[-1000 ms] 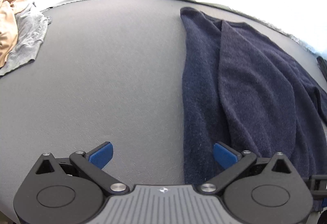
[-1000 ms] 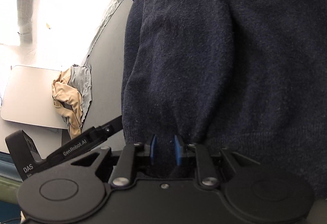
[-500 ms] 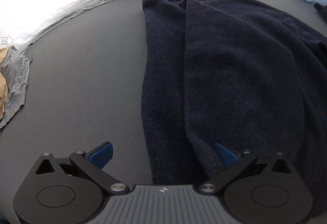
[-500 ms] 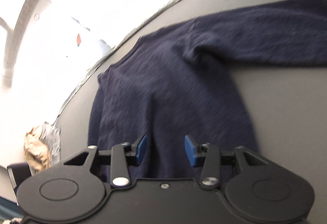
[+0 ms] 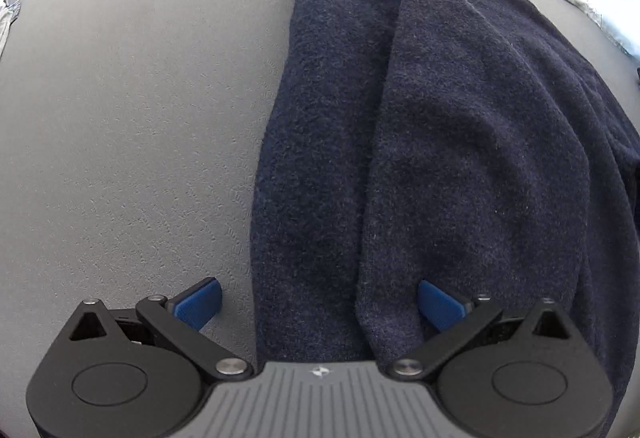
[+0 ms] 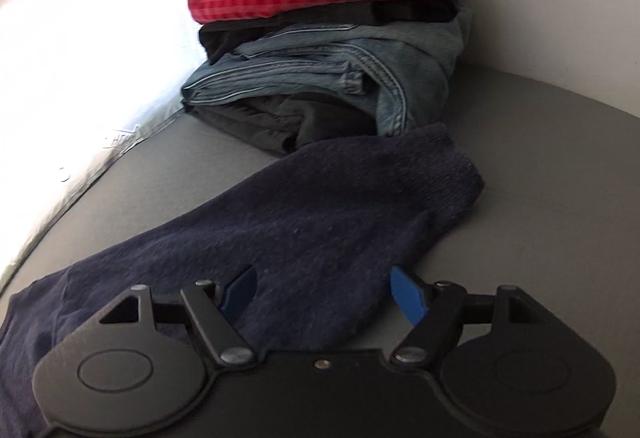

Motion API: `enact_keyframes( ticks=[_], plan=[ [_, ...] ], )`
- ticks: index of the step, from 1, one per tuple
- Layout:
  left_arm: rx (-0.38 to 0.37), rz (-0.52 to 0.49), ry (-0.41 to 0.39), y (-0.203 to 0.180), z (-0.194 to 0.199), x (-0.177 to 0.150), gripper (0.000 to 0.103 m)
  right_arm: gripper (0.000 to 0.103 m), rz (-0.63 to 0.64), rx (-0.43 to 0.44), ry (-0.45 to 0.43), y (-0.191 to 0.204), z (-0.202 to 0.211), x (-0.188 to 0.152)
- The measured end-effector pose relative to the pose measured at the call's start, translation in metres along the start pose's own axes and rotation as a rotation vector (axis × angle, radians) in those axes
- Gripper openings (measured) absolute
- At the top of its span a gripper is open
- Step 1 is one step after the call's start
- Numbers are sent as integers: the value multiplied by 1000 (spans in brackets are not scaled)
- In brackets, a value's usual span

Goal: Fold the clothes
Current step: 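Grasp the remaining sleeve cuff with the right gripper and lift it, then carry the sleeve over the folded sweater with the right gripper and lay it down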

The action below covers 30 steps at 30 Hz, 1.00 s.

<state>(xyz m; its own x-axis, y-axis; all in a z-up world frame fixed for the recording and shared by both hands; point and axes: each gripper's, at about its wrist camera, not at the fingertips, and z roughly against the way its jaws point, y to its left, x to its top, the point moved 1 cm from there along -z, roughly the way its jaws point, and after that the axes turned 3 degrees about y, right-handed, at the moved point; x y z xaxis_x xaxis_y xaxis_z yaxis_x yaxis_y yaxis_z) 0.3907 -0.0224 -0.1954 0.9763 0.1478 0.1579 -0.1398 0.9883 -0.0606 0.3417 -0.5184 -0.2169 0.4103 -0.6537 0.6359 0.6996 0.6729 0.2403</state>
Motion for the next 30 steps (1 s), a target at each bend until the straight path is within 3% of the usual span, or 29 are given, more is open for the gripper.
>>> enact_keyframes(
  ticks=[4, 8, 12, 14, 16, 18, 20, 25, 28, 30],
  plan=[
    [3, 7, 6, 0, 1, -1, 103, 81, -11, -63, -11, -7, -17, 9],
    [3, 19, -52, 0, 5, -12, 103, 85, 43, -110, -5, -1, -23, 11],
    [7, 30, -102, 0, 8, -23, 103, 67, -25, -123, -2, -4, -21, 17],
    [8, 33, -108, 0, 9, -25, 103, 63, -139, -72, 4, -19, -19, 24],
    [7, 31, -108, -1, 10, -27, 103, 51, -289, -14, 28, -41, -17, 29],
    [5, 26, -107, 0, 11, -27, 103, 21, -465, 73, 73, -68, -20, 32],
    [3, 22, -108, 1, 9, -22, 103, 13, -680, 174, 112, -96, -25, 27],
    [-2, 12, -118, 5, 8, -18, 103, 8, -1081, 384, 165, -129, -35, -3],
    [-2, 15, -132, 3, 8, -19, 103, 7, -1144, 451, 179, -121, -32, -15],
    [-4, 12, -135, 3, 7, -20, 103, 6, -1120, 487, 192, -110, -27, -17]
  ],
)
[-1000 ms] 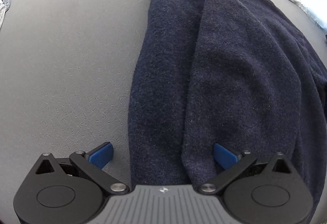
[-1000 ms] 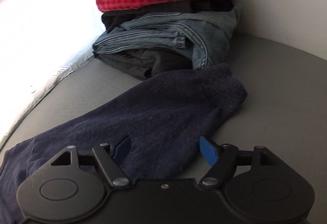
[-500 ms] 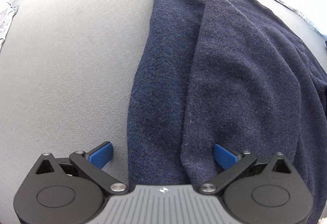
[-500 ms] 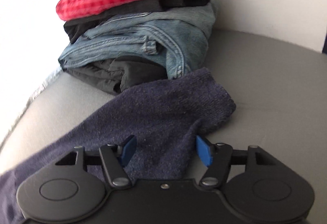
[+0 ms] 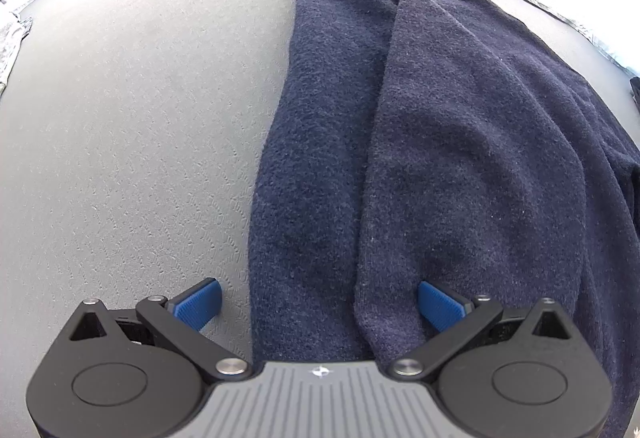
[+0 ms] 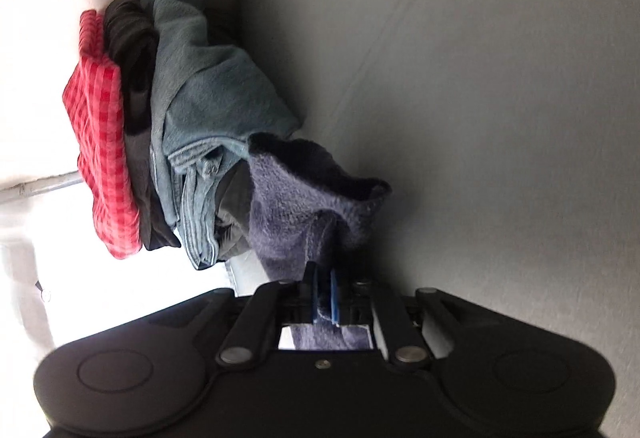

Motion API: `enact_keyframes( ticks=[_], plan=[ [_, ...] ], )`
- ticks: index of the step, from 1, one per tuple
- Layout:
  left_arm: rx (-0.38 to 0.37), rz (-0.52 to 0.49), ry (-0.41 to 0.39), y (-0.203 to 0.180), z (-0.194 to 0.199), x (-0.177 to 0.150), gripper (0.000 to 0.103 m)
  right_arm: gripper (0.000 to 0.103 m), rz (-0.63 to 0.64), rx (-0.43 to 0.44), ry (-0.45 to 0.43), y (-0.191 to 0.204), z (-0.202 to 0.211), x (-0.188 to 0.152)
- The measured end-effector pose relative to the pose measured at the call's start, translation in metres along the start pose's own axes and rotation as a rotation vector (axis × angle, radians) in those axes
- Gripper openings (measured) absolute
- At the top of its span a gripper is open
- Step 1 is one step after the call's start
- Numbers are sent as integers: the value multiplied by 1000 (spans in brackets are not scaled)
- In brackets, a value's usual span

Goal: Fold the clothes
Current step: 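Carry the sleeve over the folded sweater with the right gripper and lay it down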

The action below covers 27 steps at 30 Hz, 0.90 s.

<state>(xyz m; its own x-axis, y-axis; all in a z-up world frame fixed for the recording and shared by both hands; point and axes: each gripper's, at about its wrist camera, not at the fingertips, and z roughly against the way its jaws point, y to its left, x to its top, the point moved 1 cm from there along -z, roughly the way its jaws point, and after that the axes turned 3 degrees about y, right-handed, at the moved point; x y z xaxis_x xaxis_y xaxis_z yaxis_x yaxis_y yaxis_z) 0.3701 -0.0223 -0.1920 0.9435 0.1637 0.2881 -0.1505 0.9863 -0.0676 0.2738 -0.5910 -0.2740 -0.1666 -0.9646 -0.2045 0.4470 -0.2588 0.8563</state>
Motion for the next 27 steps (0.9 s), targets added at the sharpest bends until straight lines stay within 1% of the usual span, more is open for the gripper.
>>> enact_keyframes(
  ticks=[5, 10, 15, 18, 21, 22, 25, 26, 27],
  plan=[
    [-1, -9, -3, -2, 1, -6, 103, 5, 40, 65, 140, 15, -10, -35],
    [-1, -15, -16, -5, 1, -7, 103, 5, 114, 101, 333, 27, -23, -86],
    [-4, -26, -60, -5, 2, -12, 103, 4, 240, 80, 562, 29, -22, -155],
    [-10, -38, -86, -8, 0, -12, 103, 4, 302, 64, 711, 24, -20, -205],
    [-20, -55, -107, -8, 1, -15, 103, 4, 375, 75, 867, 21, -15, -258],
    [-23, -60, -113, -8, 1, -16, 103, 4, 407, 58, 905, 19, -14, -273],
    [-27, -72, -128, -8, -1, -16, 103, 17, 461, -48, 970, 3, -12, -305],
    [-30, -77, -134, -8, 0, -17, 103, 31, 463, -83, 972, -4, -10, -307],
    [-31, -80, -139, -8, 0, -18, 103, 36, 458, -114, 975, -11, -9, -308]
  ],
)
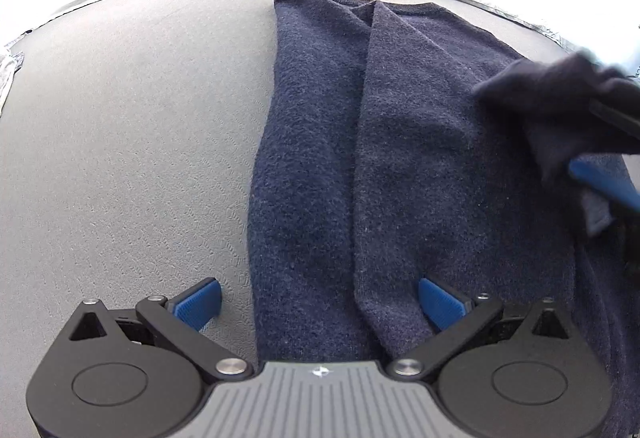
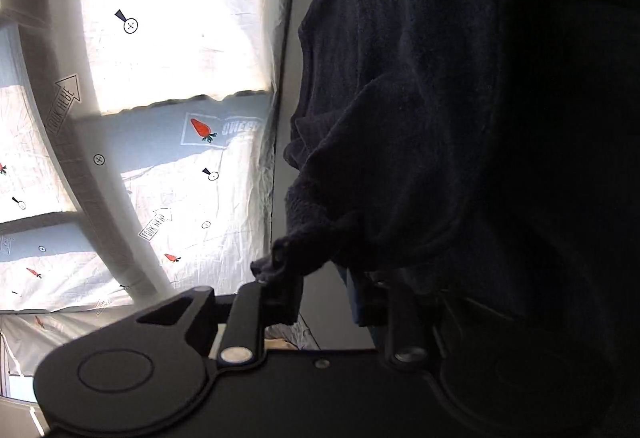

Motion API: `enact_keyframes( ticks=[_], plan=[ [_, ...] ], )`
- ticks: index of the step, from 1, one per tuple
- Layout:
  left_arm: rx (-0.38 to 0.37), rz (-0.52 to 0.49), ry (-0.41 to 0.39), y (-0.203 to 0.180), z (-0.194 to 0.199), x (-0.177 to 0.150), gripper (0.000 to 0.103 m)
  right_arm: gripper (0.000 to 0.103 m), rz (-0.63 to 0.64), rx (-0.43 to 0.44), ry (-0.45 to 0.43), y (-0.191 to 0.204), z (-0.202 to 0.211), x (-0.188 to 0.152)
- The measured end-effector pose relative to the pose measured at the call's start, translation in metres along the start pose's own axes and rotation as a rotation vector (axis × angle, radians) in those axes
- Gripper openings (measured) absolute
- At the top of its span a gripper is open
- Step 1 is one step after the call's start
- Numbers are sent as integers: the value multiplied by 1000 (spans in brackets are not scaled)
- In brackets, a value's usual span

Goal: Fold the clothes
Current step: 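Carry the sleeve over the folded sweater with the right gripper and lay it down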

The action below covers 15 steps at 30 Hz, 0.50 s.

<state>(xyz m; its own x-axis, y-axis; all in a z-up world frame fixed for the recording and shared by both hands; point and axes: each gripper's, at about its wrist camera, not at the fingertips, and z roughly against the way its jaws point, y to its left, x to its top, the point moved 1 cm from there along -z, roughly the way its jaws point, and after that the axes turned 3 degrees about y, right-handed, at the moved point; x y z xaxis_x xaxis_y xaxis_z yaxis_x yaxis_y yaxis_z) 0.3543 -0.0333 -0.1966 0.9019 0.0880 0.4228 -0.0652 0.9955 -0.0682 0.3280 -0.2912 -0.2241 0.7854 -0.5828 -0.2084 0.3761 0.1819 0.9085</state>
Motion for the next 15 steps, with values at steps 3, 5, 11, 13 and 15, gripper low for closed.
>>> enact_keyframes(
  ticks=[3, 5, 11, 13, 15],
  plan=[
    [0, -1, 3, 0, 0, 1, 103, 42, -40, -17, -5, -11, 10, -3],
    [1, 4, 26, -1, 0, 4, 103, 46, -34, -22, -29, -11, 22, -1],
    [13, 27, 55, -2, -1, 7, 103, 73, 351, -211, -138, 36, 67, 17],
    [16, 39, 71, -2, -1, 10, 103, 79, 561, -384, -182, 54, 73, 38],
    [22, 58, 91, -2, 0, 13, 103, 81, 716, -539, -234, 56, 79, 37]
  ],
)
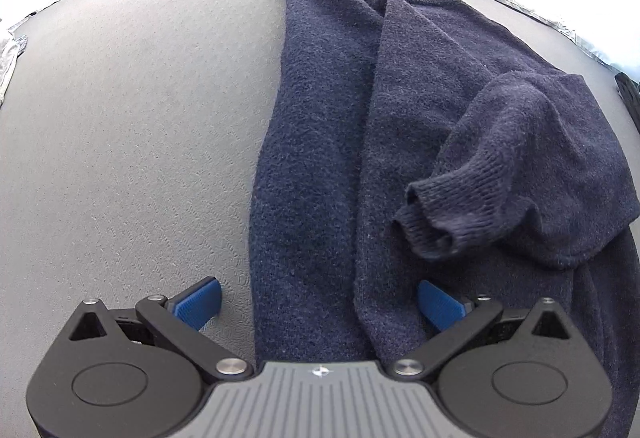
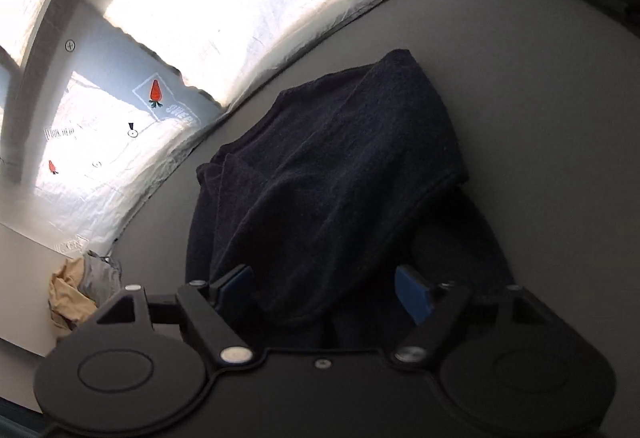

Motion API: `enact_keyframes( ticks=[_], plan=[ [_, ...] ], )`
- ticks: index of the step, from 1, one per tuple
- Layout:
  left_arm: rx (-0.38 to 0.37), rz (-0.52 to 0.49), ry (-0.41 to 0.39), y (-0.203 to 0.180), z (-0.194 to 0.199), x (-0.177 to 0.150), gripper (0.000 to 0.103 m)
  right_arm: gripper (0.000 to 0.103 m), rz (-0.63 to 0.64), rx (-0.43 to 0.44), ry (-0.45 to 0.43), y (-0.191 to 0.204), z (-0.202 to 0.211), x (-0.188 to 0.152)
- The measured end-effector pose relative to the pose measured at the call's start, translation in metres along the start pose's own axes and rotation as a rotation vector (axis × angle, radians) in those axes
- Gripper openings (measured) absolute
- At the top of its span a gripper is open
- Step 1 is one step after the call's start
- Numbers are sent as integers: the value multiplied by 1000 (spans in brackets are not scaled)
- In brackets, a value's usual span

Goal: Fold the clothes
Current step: 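Carry the sleeve over the folded sweater with the right gripper and lay it down, then grasp the laid sleeve cuff with the left gripper and lift it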

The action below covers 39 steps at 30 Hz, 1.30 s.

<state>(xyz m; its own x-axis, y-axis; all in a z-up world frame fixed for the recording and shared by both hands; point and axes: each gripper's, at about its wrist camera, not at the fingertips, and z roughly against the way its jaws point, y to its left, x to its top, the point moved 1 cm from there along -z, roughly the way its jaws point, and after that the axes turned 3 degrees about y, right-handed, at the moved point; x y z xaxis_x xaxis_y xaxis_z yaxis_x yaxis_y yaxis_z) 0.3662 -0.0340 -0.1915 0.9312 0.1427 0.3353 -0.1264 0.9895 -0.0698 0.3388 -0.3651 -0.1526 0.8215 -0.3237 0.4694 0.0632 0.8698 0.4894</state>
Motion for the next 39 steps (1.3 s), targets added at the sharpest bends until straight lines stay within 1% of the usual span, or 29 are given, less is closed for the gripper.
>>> enact_keyframes(
  ticks=[1, 2, 5, 6, 9, 11, 12, 14, 16, 19, 21, 24, 28, 31, 32, 33, 34, 36, 37, 38, 39],
  plan=[
    [4, 11, 0, 0, 2, 1, 103, 83, 56, -69, -12, -4, -3, 1],
    [9, 21, -17, 0, 6, 2, 103, 85, 107, -134, -14, -7, -3, 0],
    [28, 18, -114, -2, 28, 2, 103, 95, 269, -297, -8, -18, -10, -7],
    [32, 9, -150, -4, 36, 2, 103, 96, 324, -338, -15, -21, -14, -9],
    [26, -24, -246, -8, 57, 2, 103, 100, 439, -404, -15, -25, -30, -16],
    [-7, -58, -281, -13, 64, 2, 103, 100, 507, -440, -11, -27, -42, -21],
    [-27, -83, -294, -17, 67, 2, 103, 101, 516, -444, -8, -29, -44, -23],
    [-56, -140, -299, -26, 68, 2, 103, 102, 451, -403, -17, -36, -44, -23],
    [-77, -190, -282, -36, 65, 3, 103, 103, 433, -378, -29, -41, -47, -23],
    [-143, -235, -256, -48, 60, 3, 103, 103, 411, -332, -61, -51, -48, -23],
    [-177, -251, -246, -54, 56, 5, 103, 103, 388, -304, -87, -59, -47, -26],
    [-198, -262, -236, -61, 50, 11, 103, 103, 408, -291, -125, -61, -46, -33],
    [-217, -257, -228, -66, 45, 21, 103, 103, 409, -284, -143, -62, -47, -34],
    [-236, -241, -232, -67, 43, 27, 100, 103, 410, -280, -157, -62, -47, -36],
    [-246, -236, -237, -67, 43, 29, 95, 103, 410, -278, -162, -62, -47, -36],
    [-258, -233, -241, -66, 44, 31, 85, 103, 411, -277, -167, -63, -47, -37],
    [-268, -232, -245, -66, 44, 31, 80, 103, 411, -276, -170, -63, -47, -37],
    [-277, -237, -252, -66, 45, 32, 59, 103, 412, -275, -177, -63, -46, -38],
    [-277, -241, -257, -67, 45, 32, 54, 103, 412, -274, -179, -63, -46, -38],
    [-275, -248, -265, -67, 46, 31, 43, 103, 412, -274, -181, -64, -46, -38],
    [-273, -254, -273, -67, 48, 30, 28, 103, 412, -274, -182, -64, -46, -38]
  ],
)
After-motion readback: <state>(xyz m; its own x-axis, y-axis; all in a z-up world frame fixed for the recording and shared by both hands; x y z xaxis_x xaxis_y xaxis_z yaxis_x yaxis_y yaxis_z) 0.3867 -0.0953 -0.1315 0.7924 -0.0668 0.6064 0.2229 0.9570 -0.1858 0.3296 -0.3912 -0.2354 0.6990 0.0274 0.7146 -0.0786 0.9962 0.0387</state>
